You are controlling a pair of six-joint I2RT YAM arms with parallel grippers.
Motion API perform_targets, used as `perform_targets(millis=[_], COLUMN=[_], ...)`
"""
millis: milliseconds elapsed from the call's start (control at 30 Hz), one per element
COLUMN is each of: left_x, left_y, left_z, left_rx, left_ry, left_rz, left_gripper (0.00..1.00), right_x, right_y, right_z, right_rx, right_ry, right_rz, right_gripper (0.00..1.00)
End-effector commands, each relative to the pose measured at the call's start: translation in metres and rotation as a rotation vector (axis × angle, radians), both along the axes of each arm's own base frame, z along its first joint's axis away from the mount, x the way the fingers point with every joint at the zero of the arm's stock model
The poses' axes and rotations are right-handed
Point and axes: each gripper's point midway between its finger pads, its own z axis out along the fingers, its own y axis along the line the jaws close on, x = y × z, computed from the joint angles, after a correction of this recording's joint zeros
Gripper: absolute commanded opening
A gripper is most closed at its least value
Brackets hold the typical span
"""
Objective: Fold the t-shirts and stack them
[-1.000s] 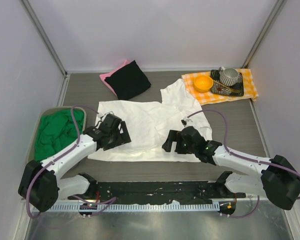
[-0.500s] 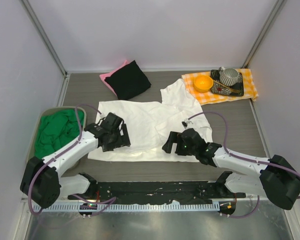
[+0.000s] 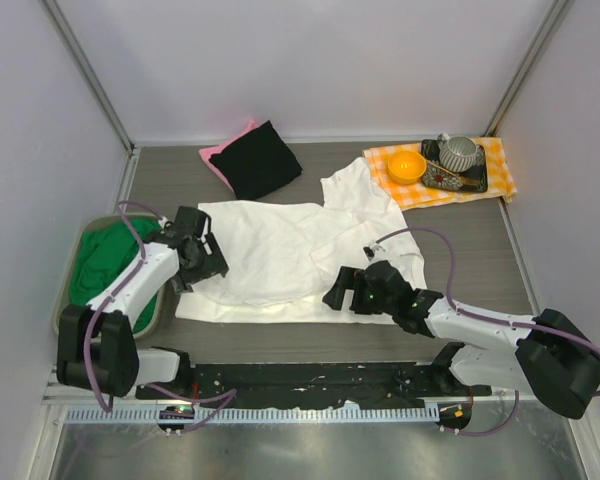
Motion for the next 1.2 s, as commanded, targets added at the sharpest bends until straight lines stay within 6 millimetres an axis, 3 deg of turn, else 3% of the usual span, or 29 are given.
perform_targets(millis=[0, 267, 600, 1100, 1167], left_x=[0.023, 0.041, 0.06, 0.045, 0.044], left_y=[0.005, 0.015, 0.022, 0.035, 0.035], left_z=[-0.004, -0.021, -0.015, -0.029, -0.035], left_rx=[-0.018, -0.036, -0.004, 0.056, 0.058], left_ry=[0.008, 0.06, 0.074, 0.162, 0.183], left_rz=[-0.008, 0.035, 0.044, 0.038, 0.038], left_gripper=[0.87, 0.74, 0.62, 0.54, 0.48], right_x=[0.002, -0.001, 0.0, -0.003, -0.003], right_y=[0.009, 0.005, 0.006, 0.004, 0.003], right_z=[0.015, 0.009, 0.001, -0.004, -0.004], right_rx=[0.06, 0.055, 0.049, 0.06, 0.06], right_ry=[-0.05, -0.052, -0.047, -0.045, -0.044], right_rz=[0.018, 0.026, 0.024, 0.019, 0.017], right_gripper=[1.0, 1.0, 1.0, 1.0, 1.0])
